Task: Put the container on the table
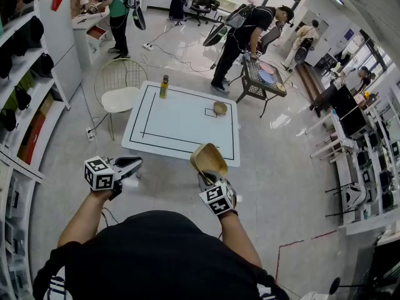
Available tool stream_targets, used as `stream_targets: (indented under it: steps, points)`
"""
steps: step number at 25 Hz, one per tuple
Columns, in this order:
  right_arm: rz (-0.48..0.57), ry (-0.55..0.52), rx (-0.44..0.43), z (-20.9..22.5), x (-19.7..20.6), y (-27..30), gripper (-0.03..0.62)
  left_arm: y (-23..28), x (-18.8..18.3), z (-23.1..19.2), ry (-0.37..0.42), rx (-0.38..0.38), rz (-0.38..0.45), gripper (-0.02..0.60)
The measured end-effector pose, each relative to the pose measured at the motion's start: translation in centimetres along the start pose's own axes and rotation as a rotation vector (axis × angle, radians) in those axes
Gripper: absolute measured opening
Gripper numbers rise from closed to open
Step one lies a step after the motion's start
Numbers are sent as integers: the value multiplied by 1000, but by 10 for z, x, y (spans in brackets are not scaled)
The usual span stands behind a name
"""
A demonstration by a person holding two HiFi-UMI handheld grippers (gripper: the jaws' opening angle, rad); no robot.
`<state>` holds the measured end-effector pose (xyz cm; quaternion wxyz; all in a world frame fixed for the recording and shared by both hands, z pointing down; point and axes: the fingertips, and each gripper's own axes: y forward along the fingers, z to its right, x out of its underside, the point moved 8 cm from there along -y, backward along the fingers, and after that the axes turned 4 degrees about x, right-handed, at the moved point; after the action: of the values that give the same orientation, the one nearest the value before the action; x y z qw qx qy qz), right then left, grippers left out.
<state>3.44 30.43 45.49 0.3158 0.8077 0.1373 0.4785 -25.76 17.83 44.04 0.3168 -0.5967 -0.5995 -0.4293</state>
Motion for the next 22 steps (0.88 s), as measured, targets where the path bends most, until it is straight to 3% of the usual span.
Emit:
stream_targets:
  steps: [22]
  points:
    - [25,42,48,-9,-18,-5,14,-23,-1,-9,11,37,9,31]
